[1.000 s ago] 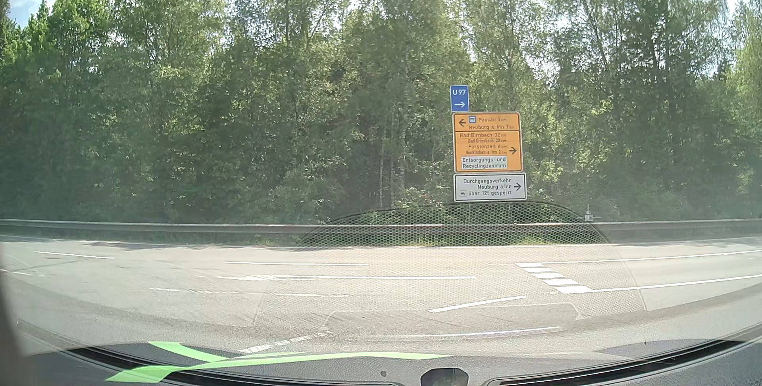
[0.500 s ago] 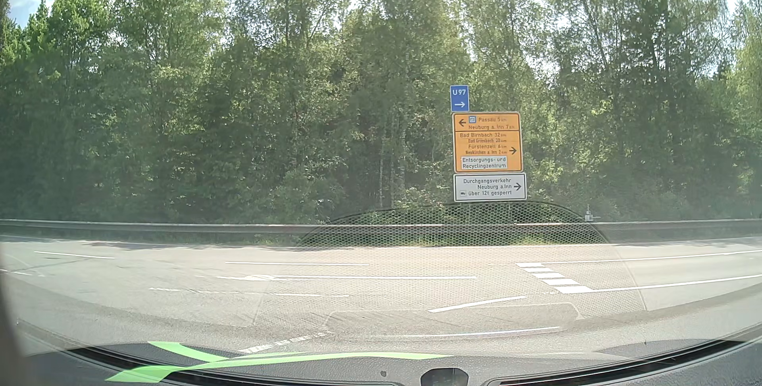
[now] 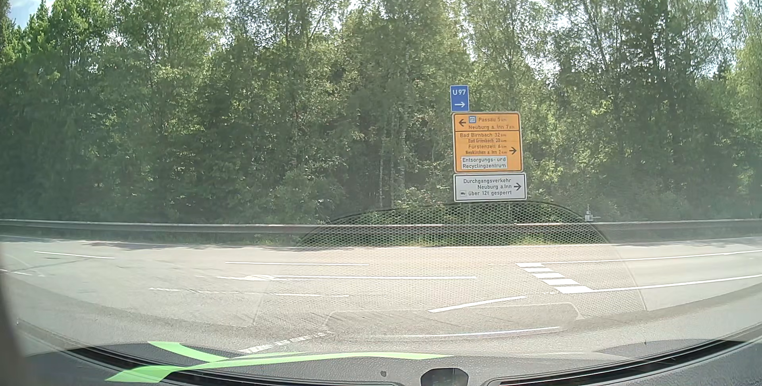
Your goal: Follow the waypoints while adhering to traffic rules and regulations
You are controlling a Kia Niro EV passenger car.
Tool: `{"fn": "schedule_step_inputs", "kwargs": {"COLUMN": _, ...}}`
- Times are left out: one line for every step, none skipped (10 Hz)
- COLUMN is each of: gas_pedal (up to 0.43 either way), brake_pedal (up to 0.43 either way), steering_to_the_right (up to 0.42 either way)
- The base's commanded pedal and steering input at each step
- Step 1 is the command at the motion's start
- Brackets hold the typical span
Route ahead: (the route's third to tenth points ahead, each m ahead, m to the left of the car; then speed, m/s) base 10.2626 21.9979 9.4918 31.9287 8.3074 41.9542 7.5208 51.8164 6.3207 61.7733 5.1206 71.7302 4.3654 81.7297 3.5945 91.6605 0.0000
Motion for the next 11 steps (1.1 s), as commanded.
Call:
{"fn": "schedule_step_inputs", "kwargs": {"gas_pedal": 0.000, "brake_pedal": 0.262, "steering_to_the_right": -0.063}}
{"fn": "schedule_step_inputs", "kwargs": {"gas_pedal": 0.000, "brake_pedal": 0.262, "steering_to_the_right": -0.063}}
{"fn": "schedule_step_inputs", "kwargs": {"gas_pedal": 0.000, "brake_pedal": 0.262, "steering_to_the_right": -0.063}}
{"fn": "schedule_step_inputs", "kwargs": {"gas_pedal": 0.000, "brake_pedal": 0.262, "steering_to_the_right": -0.063}}
{"fn": "schedule_step_inputs", "kwargs": {"gas_pedal": 0.000, "brake_pedal": 0.262, "steering_to_the_right": -0.063}}
{"fn": "schedule_step_inputs", "kwargs": {"gas_pedal": 0.000, "brake_pedal": 0.262, "steering_to_the_right": -0.063}}
{"fn": "schedule_step_inputs", "kwargs": {"gas_pedal": 0.000, "brake_pedal": 0.262, "steering_to_the_right": -0.063}}
{"fn": "schedule_step_inputs", "kwargs": {"gas_pedal": 0.000, "brake_pedal": 0.262, "steering_to_the_right": -0.063}}
{"fn": "schedule_step_inputs", "kwargs": {"gas_pedal": 0.000, "brake_pedal": 0.262, "steering_to_the_right": -0.063}}
{"fn": "schedule_step_inputs", "kwargs": {"gas_pedal": 0.000, "brake_pedal": 0.262, "steering_to_the_right": -0.063}}
{"fn": "schedule_step_inputs", "kwargs": {"gas_pedal": 0.000, "brake_pedal": 0.262, "steering_to_the_right": -0.063}}
